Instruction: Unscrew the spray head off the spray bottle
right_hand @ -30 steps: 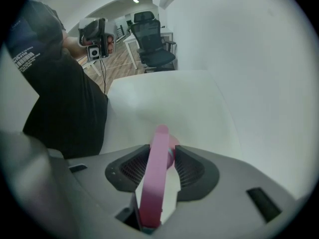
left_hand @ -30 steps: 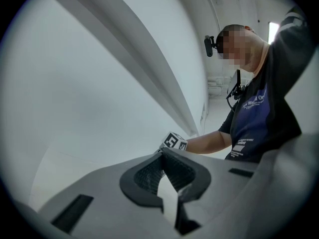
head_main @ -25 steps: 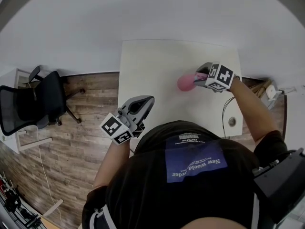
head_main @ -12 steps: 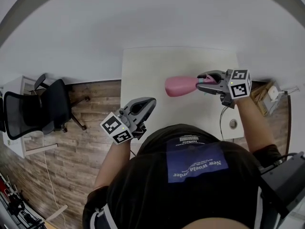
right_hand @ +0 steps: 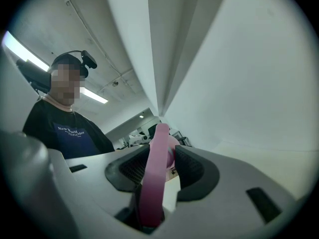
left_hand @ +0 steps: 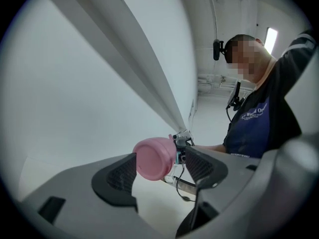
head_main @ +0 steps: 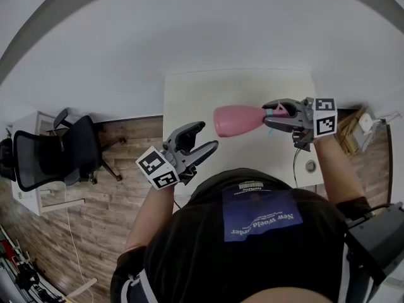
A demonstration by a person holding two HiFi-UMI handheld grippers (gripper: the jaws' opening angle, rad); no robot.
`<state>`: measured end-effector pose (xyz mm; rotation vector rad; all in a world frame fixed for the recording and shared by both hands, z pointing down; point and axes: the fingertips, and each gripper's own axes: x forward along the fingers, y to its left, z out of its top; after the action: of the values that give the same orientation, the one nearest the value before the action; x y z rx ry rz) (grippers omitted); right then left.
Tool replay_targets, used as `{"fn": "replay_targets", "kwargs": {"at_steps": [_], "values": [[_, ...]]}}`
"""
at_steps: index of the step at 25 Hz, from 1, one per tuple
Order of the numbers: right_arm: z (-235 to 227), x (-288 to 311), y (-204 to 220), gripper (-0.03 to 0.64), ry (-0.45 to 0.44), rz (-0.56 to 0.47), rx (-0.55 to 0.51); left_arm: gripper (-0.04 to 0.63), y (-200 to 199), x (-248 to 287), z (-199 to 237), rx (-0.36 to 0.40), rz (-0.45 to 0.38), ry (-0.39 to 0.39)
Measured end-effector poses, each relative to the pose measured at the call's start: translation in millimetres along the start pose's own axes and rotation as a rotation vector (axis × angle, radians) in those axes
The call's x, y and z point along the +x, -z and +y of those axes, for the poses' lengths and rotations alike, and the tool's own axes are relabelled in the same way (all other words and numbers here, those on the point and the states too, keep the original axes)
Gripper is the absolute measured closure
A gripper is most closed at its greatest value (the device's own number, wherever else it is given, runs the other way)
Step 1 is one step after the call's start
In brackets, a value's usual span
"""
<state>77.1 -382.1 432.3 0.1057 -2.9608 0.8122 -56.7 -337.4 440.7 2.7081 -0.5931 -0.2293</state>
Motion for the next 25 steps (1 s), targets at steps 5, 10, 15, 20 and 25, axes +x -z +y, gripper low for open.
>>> {"fn": "replay_targets", "kwargs": {"at_steps": [5,10,15,20,25], "values": [[14,3,-6,0.462,-0.046,-0.030,-0.001,0.190,-9,8,-5,0.017,0.009,0.013],[33,16,-8,0.462,-0.095,-0.047,-0.006,0.098,-15,7,-13,0.043,0.014,0.048],[50,28,-11,0.462,-0.150,-0.048,-0.012,0.091,-22,19,-25,0.051,0.006,0.119],[62,35,-17,0.462,-0.190,-0.026,-0.027,0.091,-27,36,-43,0.054,0.004,0.200],[64,36,-17,0.462,-0.211,-0.023,-0.004,0.091,-37,39,-53,0.032,-0.046,0.258]]}}
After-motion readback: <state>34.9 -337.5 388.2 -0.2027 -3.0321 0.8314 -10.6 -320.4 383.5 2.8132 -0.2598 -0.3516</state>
